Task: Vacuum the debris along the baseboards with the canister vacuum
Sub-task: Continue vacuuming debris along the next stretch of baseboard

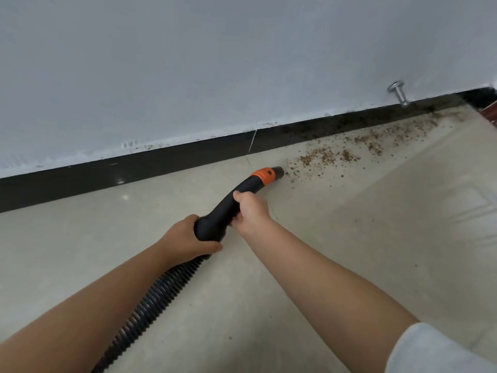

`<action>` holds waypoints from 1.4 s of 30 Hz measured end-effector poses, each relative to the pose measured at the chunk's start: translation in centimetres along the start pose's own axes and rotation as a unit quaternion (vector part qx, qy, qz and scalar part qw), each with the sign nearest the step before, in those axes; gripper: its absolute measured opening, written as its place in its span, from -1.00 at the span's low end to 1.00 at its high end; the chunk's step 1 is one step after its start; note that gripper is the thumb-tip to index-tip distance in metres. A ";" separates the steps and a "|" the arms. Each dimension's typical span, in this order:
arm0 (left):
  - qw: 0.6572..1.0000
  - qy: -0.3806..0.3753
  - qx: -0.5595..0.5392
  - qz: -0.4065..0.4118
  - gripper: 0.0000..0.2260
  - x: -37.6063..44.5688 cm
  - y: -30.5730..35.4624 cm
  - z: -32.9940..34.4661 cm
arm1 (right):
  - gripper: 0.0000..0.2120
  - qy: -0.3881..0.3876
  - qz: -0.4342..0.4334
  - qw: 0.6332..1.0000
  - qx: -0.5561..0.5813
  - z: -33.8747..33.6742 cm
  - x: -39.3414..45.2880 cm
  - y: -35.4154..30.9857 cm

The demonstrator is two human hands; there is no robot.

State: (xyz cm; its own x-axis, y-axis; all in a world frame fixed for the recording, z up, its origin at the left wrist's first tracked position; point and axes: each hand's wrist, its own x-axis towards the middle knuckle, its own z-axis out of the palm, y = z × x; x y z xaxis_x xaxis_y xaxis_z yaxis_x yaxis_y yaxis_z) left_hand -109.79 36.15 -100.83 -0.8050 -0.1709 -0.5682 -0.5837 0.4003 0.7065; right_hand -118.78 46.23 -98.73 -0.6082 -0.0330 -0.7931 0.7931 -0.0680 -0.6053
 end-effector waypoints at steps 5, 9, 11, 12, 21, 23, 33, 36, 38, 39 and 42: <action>0.999 0.032 0.021 0.024 -0.57 1.2 2.2 1.1 | -0.56 0.009 -0.020 1.000 0.014 -1.6 0.7 -2.0; 0.995 0.053 0.078 0.034 -0.55 1.9 4.1 3.1 | -0.56 -0.009 -0.028 0.999 0.015 -3.5 1.5 -3.6; 0.994 0.063 0.089 0.029 -0.58 2.3 5.1 4.2 | -0.56 -0.018 -0.026 1.000 0.002 -4.5 1.9 -4.4; 0.993 0.065 0.093 0.025 -0.60 2.4 5.6 4.7 | -0.56 -0.023 -0.025 0.999 -0.002 -4.9 2.1 -4.9; 0.980 0.075 0.186 -0.015 -0.62 4.9 11.5 4.8 | -0.60 -0.062 -0.004 0.998 -0.017 -7.2 4.6 -9.5; 0.978 0.076 0.192 -0.025 -0.64 5.3 12.9 4.9 | -0.62 -0.063 0.000 0.998 -0.022 -7.4 5.1 -10.5; 0.974 0.092 0.192 -0.080 -0.68 7.9 18.5 8.2 | -0.66 -0.052 0.013 0.998 -0.026 -10.6 7.9 -15.0; 0.973 0.096 0.185 -0.101 -0.70 8.4 19.4 8.8 | -0.66 -0.057 0.025 0.998 -0.032 -11.1 8.2 -16.0; 0.972 0.096 0.186 -0.110 -0.70 8.7 20.1 9.3 | -0.66 -0.059 0.021 0.997 -0.037 -11.6 8.2 -16.5; 0.971 0.097 0.186 -0.113 -0.70 8.8 20.5 9.5 | -0.66 -0.057 0.017 0.997 -0.040 -11.7 8.3 -16.8; 0.971 0.104 0.183 -0.112 -0.69 9.1 21.3 10.0 | -0.66 -0.050 0.008 0.998 -0.045 -12.0 8.3 -17.4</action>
State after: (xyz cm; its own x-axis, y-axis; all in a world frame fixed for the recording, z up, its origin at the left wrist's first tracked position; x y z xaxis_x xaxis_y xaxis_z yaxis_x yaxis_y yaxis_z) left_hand -128.52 52.14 -95.15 -0.6879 -0.4543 -0.5661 -0.7011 0.6178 0.3561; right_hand -137.26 59.15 -95.57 -0.5928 -0.1337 -0.7942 0.7994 0.0221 -0.6004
